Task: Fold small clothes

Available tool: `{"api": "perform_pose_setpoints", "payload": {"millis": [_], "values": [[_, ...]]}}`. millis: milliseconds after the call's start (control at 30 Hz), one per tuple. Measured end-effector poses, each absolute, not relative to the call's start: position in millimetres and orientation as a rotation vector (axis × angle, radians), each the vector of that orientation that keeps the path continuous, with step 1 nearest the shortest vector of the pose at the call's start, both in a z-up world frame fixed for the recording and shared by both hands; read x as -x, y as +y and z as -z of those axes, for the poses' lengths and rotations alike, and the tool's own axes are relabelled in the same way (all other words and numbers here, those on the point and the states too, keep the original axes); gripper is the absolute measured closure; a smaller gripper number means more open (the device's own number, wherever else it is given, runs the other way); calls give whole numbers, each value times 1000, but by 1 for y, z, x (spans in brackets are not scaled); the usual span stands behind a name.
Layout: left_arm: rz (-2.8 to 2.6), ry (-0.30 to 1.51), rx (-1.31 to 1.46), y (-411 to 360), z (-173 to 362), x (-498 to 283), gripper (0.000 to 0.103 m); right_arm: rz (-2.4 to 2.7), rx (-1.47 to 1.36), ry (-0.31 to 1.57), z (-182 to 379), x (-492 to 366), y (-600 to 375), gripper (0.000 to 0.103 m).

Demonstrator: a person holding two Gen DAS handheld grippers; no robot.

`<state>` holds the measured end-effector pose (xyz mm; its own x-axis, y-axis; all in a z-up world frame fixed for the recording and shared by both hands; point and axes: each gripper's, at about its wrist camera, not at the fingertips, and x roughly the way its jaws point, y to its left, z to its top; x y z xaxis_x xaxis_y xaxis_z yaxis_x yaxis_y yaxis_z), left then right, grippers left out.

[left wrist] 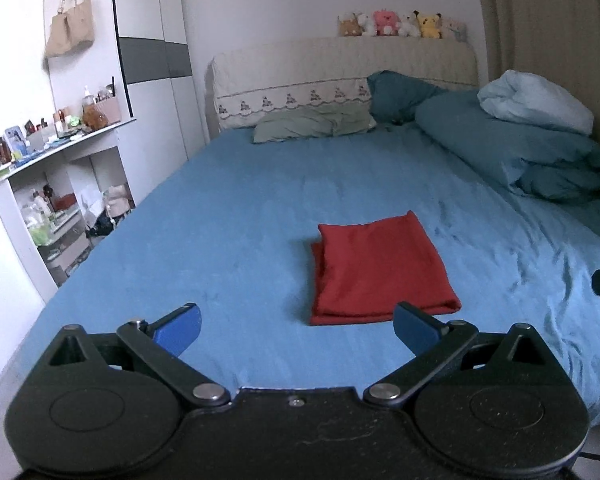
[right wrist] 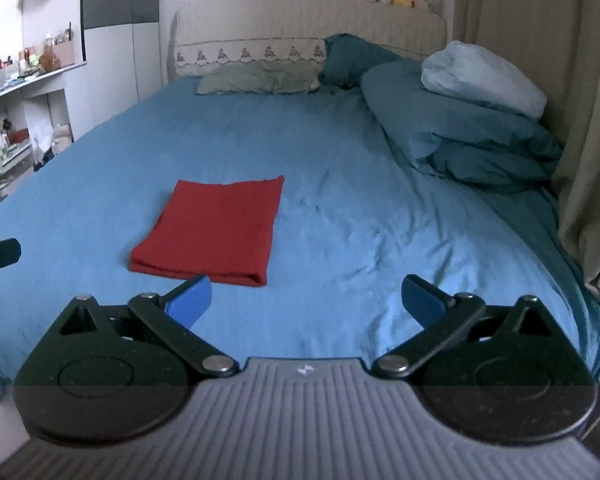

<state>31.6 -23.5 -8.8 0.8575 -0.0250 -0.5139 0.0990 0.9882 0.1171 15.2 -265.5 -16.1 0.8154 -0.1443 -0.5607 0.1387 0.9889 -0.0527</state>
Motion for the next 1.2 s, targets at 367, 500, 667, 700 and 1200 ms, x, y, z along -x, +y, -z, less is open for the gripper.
{"api": "perform_pose_setpoints", "payload": {"millis": [367, 500, 667, 700, 1200], "values": [[78, 525, -125, -28, 8, -24, 0, 164, -7, 612, 18, -10, -260, 0], [75, 521, -123, -25, 8, -23, 0, 165, -5, 612, 17, -10, -261, 0], [67, 518, -119, -22, 6, -22, 0, 163, -9, 613, 17, -10, -262, 0], [65, 517, -117, -23, 6, -22, 0, 162, -9, 613, 18, -10, -262, 0], [53, 509, -130, -27, 4, -21, 0, 157, -14, 617, 21, -10, -262, 0]]}}
